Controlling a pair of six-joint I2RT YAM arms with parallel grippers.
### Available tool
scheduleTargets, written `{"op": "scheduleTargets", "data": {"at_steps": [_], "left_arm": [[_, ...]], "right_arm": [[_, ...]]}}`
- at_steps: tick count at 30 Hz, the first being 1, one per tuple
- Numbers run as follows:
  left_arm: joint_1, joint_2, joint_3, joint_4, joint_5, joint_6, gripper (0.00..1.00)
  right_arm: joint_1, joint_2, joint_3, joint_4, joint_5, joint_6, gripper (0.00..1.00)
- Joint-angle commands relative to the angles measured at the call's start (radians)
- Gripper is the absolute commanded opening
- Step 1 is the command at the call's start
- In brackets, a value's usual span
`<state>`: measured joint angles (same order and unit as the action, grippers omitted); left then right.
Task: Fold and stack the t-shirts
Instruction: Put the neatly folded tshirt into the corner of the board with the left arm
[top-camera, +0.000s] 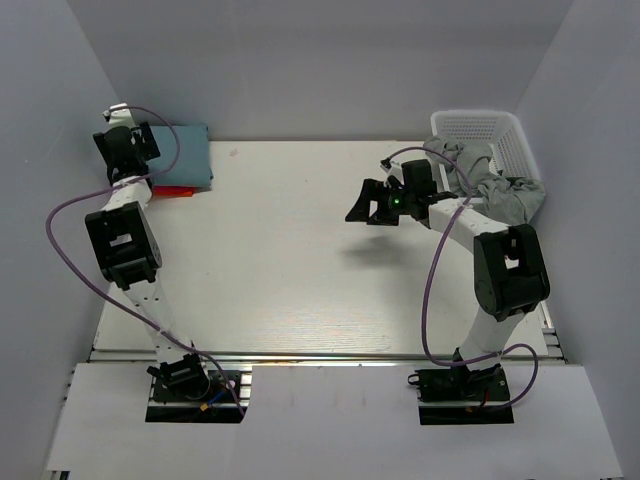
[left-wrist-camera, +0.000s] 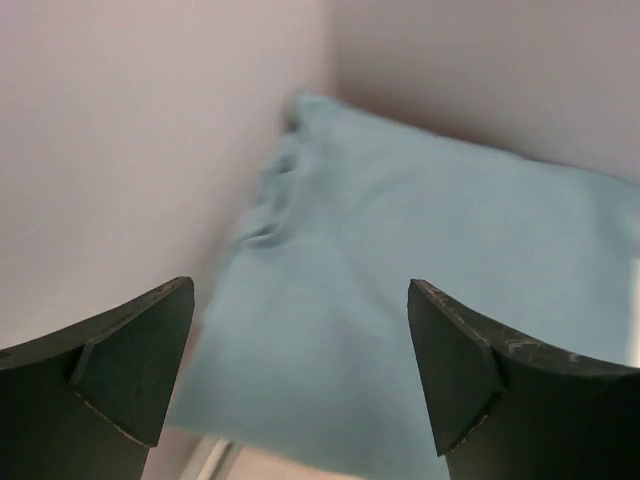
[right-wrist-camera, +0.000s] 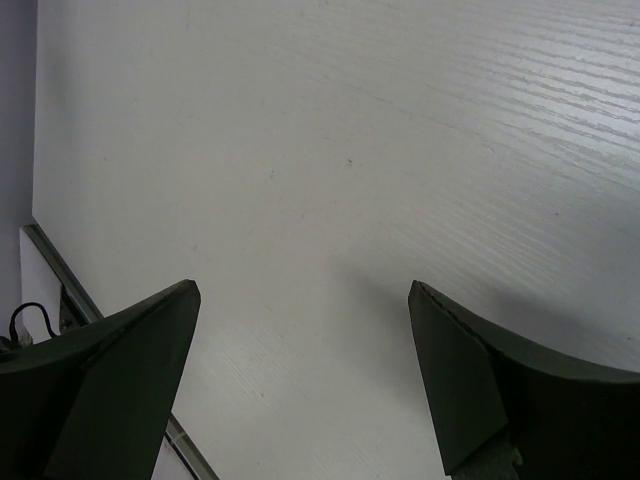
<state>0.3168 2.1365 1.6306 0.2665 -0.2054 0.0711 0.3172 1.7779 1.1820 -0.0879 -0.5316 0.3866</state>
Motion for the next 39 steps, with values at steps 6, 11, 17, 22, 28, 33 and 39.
{"op": "scheduleTargets", "data": {"at_steps": [6, 11, 17, 22, 28, 33, 39], "left_arm": [[0.057, 0.184, 0.242, -0.085, 0.391, -0.165, 0.16], [0.093, 0.252, 0.349, -0.205, 0.388, -0.267, 0.00], [0.162, 0.436, 0.654, -0.514, 0.492, -0.376, 0.00], [0.214, 0.464, 0.626, -0.506, 0.517, -0.487, 0.00], [0.238, 0.497, 0.657, -0.524, 0.604, -0.502, 0.00], [0.215, 0.465, 0.646, -0.546, 0.578, -0.452, 0.00], [0.194, 0.236, 0.351, -0.393, 0.427, -0.433, 0.11]], "right_arm": [[0.008, 0.002, 0.024, 0.011, -0.042, -0.017, 0.91], [0.008, 0.040, 0.054, 0.004, -0.037, -0.017, 0.91], [0.010, 0.083, 0.067, 0.034, -0.091, -0.002, 0.91], [0.005, 0.049, 0.039, 0.045, -0.082, -0.005, 0.91], [0.002, 0.012, 0.007, 0.040, -0.065, -0.020, 0.91], [0.003, -0.014, -0.015, 0.050, -0.062, -0.029, 0.91], [0.003, -0.058, -0.025, 0.053, -0.067, -0.051, 0.91]]}}
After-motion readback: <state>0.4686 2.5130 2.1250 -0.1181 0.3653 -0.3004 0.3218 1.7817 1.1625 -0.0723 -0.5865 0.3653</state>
